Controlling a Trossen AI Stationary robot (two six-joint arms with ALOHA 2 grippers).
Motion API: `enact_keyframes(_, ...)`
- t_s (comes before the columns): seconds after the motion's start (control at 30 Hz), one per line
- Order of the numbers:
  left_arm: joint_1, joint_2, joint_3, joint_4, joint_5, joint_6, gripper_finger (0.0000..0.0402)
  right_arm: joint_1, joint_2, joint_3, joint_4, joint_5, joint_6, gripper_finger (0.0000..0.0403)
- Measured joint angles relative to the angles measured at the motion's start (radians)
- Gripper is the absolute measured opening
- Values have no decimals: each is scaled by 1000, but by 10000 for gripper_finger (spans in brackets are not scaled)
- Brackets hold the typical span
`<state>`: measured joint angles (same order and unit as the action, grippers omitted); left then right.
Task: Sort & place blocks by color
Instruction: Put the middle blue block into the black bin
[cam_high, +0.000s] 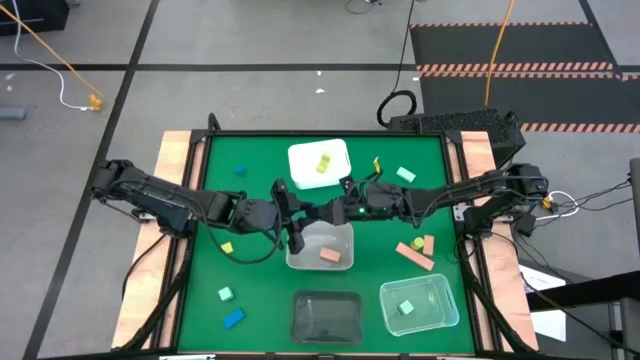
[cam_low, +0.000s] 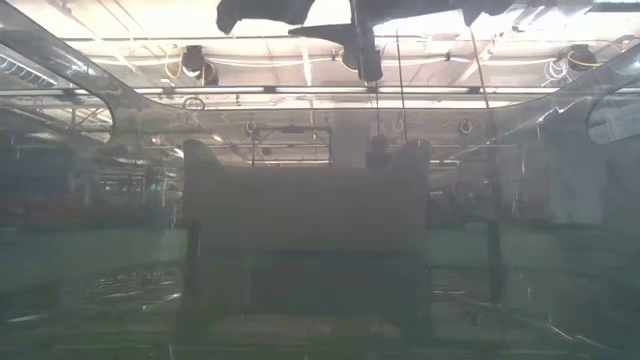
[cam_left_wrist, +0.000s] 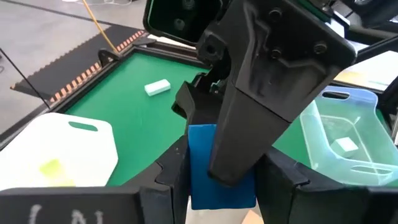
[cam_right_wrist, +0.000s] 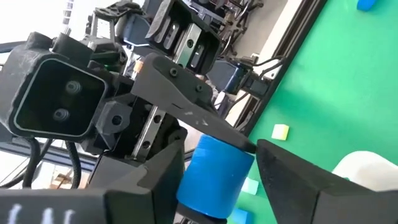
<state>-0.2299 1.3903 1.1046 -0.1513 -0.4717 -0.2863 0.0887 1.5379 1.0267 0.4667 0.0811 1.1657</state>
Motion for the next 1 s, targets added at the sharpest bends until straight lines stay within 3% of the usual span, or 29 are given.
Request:
enact_keyframes(0.13,4,0,0,-3,26,0,133,-7,0,0,-3,-8,0,171)
enact_keyframes(0.3,12,0,0,-8,8,7,137,-17,0,0,-6,-7,5,119)
enact_keyframes(0.5,25,0,0,-4,11,0,239,-24,0,0,-8,-7,-11,73)
enact_keyframes(0.63,29,0,0,-4,8,-5,270,-25,0,0,-8,-8,-11,73)
enact_keyframes(0.8,26,0,0,-7,9,-56,269,-39,-2,1,-60,-9,-24,73)
enact_keyframes(1.0,11,-2,0,-43,7,-126,247,-85,0,0,-243,-54,-38,73)
